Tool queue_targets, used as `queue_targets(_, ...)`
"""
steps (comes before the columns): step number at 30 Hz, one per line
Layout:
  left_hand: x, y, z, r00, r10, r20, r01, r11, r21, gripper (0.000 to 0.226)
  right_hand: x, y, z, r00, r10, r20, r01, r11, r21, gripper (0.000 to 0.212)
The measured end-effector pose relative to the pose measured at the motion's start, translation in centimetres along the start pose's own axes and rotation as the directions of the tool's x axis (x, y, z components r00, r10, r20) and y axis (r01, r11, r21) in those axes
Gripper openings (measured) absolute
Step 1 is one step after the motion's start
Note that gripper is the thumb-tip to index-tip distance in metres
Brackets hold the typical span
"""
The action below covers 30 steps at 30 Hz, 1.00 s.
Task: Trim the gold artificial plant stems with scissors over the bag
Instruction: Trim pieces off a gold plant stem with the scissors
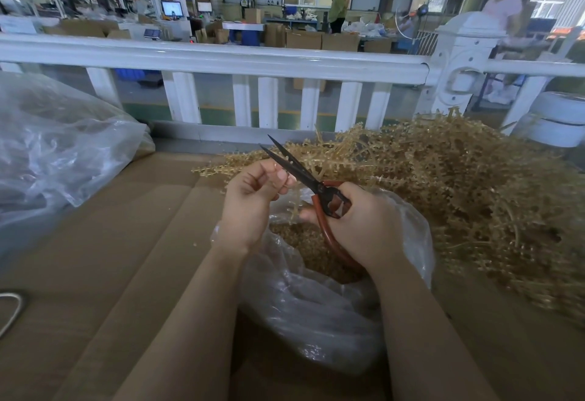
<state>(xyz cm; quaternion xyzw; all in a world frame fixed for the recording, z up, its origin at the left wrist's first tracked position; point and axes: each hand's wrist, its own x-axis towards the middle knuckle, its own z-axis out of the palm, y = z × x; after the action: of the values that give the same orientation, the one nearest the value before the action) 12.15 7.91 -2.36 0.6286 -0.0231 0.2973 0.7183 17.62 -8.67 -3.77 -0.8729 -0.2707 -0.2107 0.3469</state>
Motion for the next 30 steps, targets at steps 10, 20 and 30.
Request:
queue_targets(10, 0.11, -0.26, -0.37, 0.997, -0.001, -0.079, -0.003, 0.999, -0.045, 0.018, -0.17, -0.06, -0.02, 0.998, -0.051, -0.025, 0.051, 0.999, -0.002, 0.042)
queue_targets(20, 0.11, -0.11, -0.21, 0.996, -0.042, -0.077, 0.041, 0.999, -0.016, 0.017, -0.10, -0.07, 0.26, 0.999, 0.002, 0.055, -0.006, 0.997, 0.072, 0.049)
queue_targets(30, -0.02, -0.24, -0.18, 0.998, -0.064, -0.028, 0.064, 0.998, 0.001, 0.018, -0.16, -0.16, 0.50, 0.998, 0.025, 0.051, -0.029, 0.996, 0.085, 0.041)
